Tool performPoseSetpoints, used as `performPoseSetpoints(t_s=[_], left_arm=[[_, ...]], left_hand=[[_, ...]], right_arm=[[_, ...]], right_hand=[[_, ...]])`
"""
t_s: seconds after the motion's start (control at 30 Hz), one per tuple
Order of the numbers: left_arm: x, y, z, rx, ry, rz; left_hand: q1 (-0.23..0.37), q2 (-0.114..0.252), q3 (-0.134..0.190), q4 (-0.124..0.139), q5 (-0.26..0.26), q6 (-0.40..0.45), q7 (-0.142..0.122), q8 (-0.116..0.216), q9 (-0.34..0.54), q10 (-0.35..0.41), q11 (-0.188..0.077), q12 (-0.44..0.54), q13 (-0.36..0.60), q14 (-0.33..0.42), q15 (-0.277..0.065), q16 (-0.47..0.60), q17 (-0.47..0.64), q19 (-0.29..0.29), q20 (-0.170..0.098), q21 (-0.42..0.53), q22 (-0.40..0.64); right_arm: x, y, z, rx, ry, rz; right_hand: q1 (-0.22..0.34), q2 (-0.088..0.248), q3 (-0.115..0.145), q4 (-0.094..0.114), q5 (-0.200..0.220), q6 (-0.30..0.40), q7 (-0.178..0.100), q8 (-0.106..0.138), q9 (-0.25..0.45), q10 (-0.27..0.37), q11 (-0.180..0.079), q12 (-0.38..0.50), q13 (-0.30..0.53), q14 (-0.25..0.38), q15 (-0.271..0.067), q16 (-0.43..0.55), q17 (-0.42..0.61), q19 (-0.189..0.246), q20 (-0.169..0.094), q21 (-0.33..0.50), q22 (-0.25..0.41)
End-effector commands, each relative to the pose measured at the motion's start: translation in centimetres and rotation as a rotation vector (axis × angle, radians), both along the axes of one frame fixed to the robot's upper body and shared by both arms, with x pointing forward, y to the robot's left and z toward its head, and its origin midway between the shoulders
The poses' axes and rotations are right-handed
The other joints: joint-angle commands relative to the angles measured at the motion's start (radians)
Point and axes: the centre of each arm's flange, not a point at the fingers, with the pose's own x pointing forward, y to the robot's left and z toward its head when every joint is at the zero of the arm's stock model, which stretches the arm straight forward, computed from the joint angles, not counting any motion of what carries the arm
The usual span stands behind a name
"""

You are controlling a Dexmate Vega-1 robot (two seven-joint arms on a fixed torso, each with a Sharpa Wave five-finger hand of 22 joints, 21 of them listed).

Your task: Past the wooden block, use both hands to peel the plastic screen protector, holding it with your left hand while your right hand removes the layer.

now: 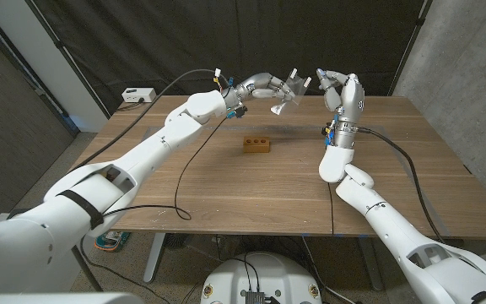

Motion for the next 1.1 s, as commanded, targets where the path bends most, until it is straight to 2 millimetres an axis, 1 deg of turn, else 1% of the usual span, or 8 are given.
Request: performPoseSetpoints(t_s=[0.03, 0.17, 0.2, 0.23, 0.27, 0.4, 0.83, 1.1], left_arm=[[0.3, 0.4, -0.2, -0.028, 0.01, 0.024], [0.4, 0.4, -0.1, -0.031, 0.014, 0.028], [0.5, 0.4, -0.1, -0.029, 0.012, 0.028], [0.5, 0.4, -0.1, -0.03, 0.013, 0.028], [0.5, 0.4, -0.1, -0.028, 0.012, 0.028], [0.6, 0.3, 0.1, -0.026, 0.01, 0.031], [0.8, 0.1, 0.2, -0.029, 0.014, 0.034], [0.8, -0.2, 0.2, -0.013, 0.011, 0.026]], left_hand=[[-0.004, 0.006, 0.008, -0.002, 0.007, 0.121, 0.092, 0.074, 0.088, 0.013, -0.014, 0.004, 0.003, 0.008, -0.047, -0.005, 0.005, -0.004, -0.019, 0.006, 0.002], [-0.004, 0.007, 0.01, -0.003, 0.007, 0.121, 0.091, 0.073, 0.088, 0.014, -0.014, 0.004, 0.006, 0.006, -0.048, -0.007, 0.006, -0.006, -0.019, 0.008, 0.001], [-0.004, 0.007, 0.011, -0.003, 0.007, 0.12, 0.092, 0.073, 0.089, 0.014, -0.014, 0.004, 0.006, 0.007, -0.048, -0.007, 0.007, -0.006, -0.019, 0.009, 0.001], [-0.004, 0.007, 0.011, -0.004, 0.007, 0.121, 0.091, 0.073, 0.089, 0.014, -0.014, 0.004, 0.006, 0.007, -0.048, -0.007, 0.007, -0.006, -0.019, 0.009, 0.001], [-0.004, 0.007, 0.012, -0.004, 0.007, 0.119, 0.092, 0.072, 0.089, 0.012, -0.014, 0.003, 0.006, 0.007, -0.048, -0.008, 0.007, -0.007, -0.019, 0.01, 0.001], [-0.005, 0.006, 0.013, -0.005, 0.007, 0.118, 0.093, 0.072, 0.09, 0.013, -0.014, 0.003, 0.007, 0.008, -0.048, -0.009, 0.008, -0.008, -0.019, 0.012, 0.001], [-0.006, 0.006, 0.016, -0.007, 0.007, 0.121, 0.09, 0.071, 0.09, 0.016, -0.013, 0.003, 0.008, 0.012, -0.048, -0.01, 0.013, -0.009, -0.02, 0.018, 0.0], [-0.007, 0.005, 0.019, -0.009, 0.006, 0.124, 0.092, 0.072, 0.092, 0.02, -0.01, 0.003, 0.008, 0.012, -0.048, -0.011, 0.017, -0.009, -0.021, 0.023, 0.0]], right_arm=[[0.2, -0.9, -0.1, 0.0, 0.033, 0.193], [0.1, -0.7, -0.1, -0.021, 0.032, 0.193], [0.0, -0.7, -0.1, -0.03, 0.036, 0.19], [0.0, -0.6, -0.1, -0.038, 0.038, 0.182], [0.0, -0.5, -0.2, -0.042, 0.037, 0.178], [-0.1, -0.3, -0.2, -0.067, 0.045, 0.172], [-0.7, 0.4, -0.3, -0.122, 0.03, 0.128], [-0.7, 0.8, -0.1, -0.131, 0.044, 0.088]], right_hand=[[-0.025, -0.012, -0.012, 0.014, -0.002, -0.024, 0.004, -0.004, 0.002, -0.02, -0.003, -0.007, 0.012, -0.013, -0.012, -0.004, -0.014, -0.017, -0.104, -0.003, -0.003], [-0.03, -0.031, -0.02, 0.009, -0.001, -0.038, 0.003, -0.002, 0.009, -0.028, -0.006, -0.01, 0.02, -0.022, -0.012, -0.003, -0.017, -0.021, -0.099, -0.001, -0.006], [-0.026, -0.038, -0.021, 0.004, -0.001, -0.038, 0.003, 0.001, 0.011, -0.026, -0.005, -0.009, 0.022, -0.026, -0.012, -0.005, -0.02, -0.02, -0.099, 0.001, -0.007], [-0.006, -0.045, -0.017, -0.011, 0.003, -0.039, 0.003, 0.004, 0.015, -0.026, -0.005, -0.008, 0.026, -0.027, -0.013, -0.002, -0.02, -0.02, -0.098, 0.005, -0.008], [-0.003, -0.045, -0.016, -0.014, 0.004, -0.039, 0.003, 0.005, 0.016, -0.027, -0.006, -0.008, 0.027, -0.028, -0.013, -0.002, -0.021, -0.02, -0.098, 0.005, -0.008], [0.039, -0.054, -0.003, -0.045, 0.012, -0.043, -0.001, 0.008, 0.018, -0.031, -0.01, -0.013, 0.029, -0.032, -0.014, -0.001, -0.028, -0.018, -0.099, 0.013, -0.009], [0.065, -0.073, 0.001, -0.071, 0.021, -0.051, -0.006, 0.01, 0.021, -0.037, -0.015, -0.018, 0.036, -0.039, -0.015, 0.002, -0.036, -0.018, -0.101, 0.019, -0.013], [0.113, -0.074, 0.02, -0.104, 0.032, -0.038, -0.013, 0.018, 0.022, -0.023, -0.022, -0.014, 0.044, -0.033, -0.016, 0.01, -0.038, -0.012, -0.109, 0.026, -0.014]])
